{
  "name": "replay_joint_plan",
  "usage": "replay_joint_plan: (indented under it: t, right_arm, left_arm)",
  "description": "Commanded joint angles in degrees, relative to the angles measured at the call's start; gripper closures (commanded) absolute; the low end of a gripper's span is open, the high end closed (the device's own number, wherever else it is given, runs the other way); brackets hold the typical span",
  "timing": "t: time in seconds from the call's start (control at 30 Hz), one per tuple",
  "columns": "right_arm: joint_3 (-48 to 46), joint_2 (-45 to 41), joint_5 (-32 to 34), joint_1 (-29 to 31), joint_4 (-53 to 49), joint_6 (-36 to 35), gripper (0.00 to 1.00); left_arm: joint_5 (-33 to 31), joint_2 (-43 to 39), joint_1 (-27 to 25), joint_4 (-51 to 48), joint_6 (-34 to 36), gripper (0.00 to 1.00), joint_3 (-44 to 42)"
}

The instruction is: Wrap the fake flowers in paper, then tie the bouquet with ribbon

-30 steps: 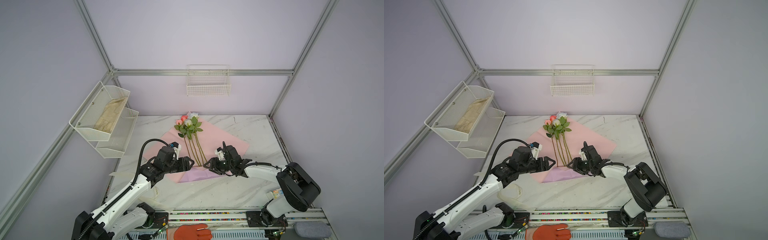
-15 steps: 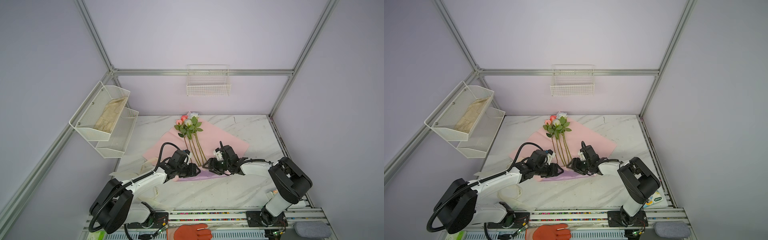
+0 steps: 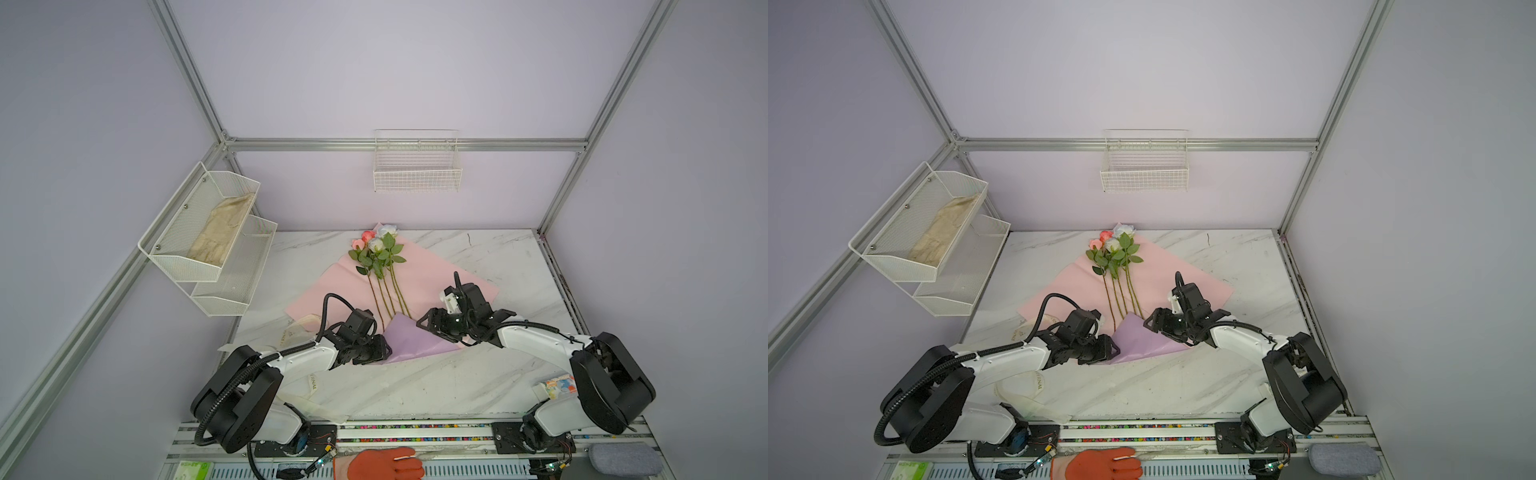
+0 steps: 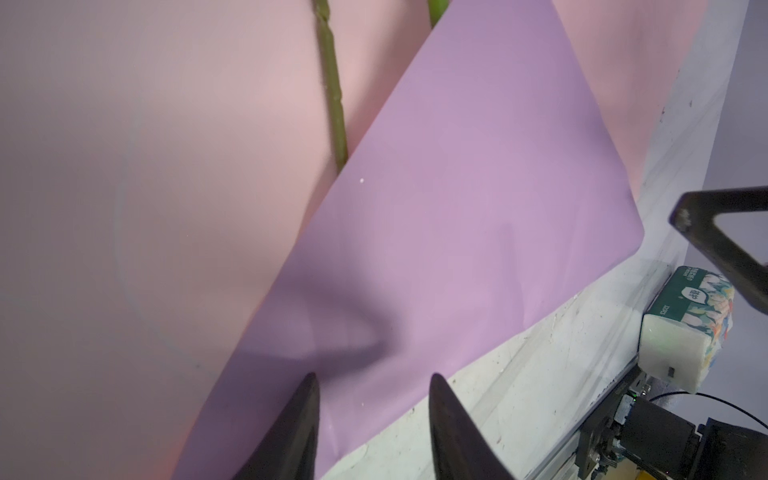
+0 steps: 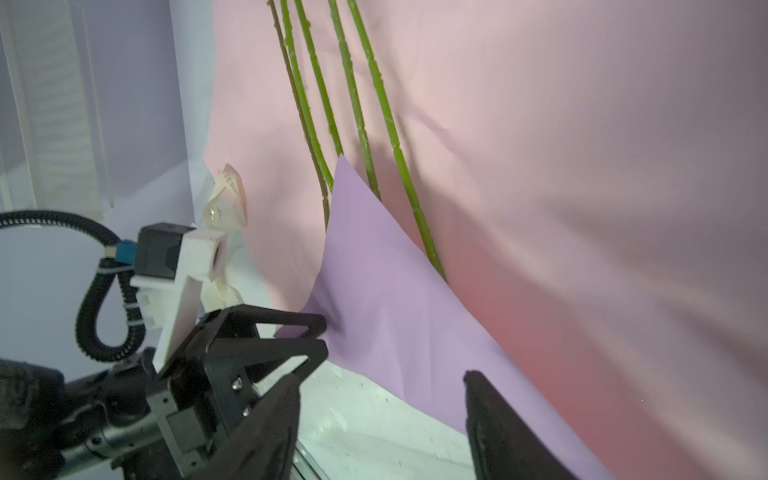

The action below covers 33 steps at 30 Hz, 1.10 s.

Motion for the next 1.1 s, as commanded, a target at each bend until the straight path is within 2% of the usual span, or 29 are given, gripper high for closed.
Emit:
replay_joint_plan:
  t: [0.0,0.1,0.2,0.47,0.63,0.87,0.93,1.07]
  right_arm:
    - [0.0,-2.0,2.1,0.7,-10.5,-6.2,0.64]
    - [-1.1,-1.6,3.4,1.1,-12.3,-7.7,0.83]
    - [-1.1,0.2,4.1,1.3,-12.5,-7.9,0.93]
    - [-0.4,2.9,9.5,2.0,-15.2,-8.4,0.93]
    - [0.4,6.2,12.7,2.0,-15.6,-9.6,0.91]
    - [0.7,7.3,22.8,2.0,-20.7,-9.1,0.92]
    - [0.9,7.1,22.8,2.0,-20.9,-8.9,0.92]
    - [2.6,3.9,17.9,2.3,-18.7,-8.9,0.89]
  left_arm:
    - [-0.6,-3.6,-0.1,-2.1,0.0,0.57,-2.2]
    - [-1.0,-5.7,-0.1,-3.8,1.0,0.57,-2.9]
    - [-2.0,-6.1,0.0,-6.5,1.8,0.57,-2.9]
    - [-6.0,-5.1,0.0,-10.7,2.6,0.58,-2.5]
    - [-6.5,-2.6,0.0,-10.9,2.6,0.6,-1.6]
    - [-6.8,-2.3,0.0,-11.1,2.6,0.61,-3.0]
    - [-6.7,-2.5,0.0,-11.1,2.6,0.62,-3.4]
    - [-6.7,-3.1,0.1,-10.9,3.1,0.63,-3.6]
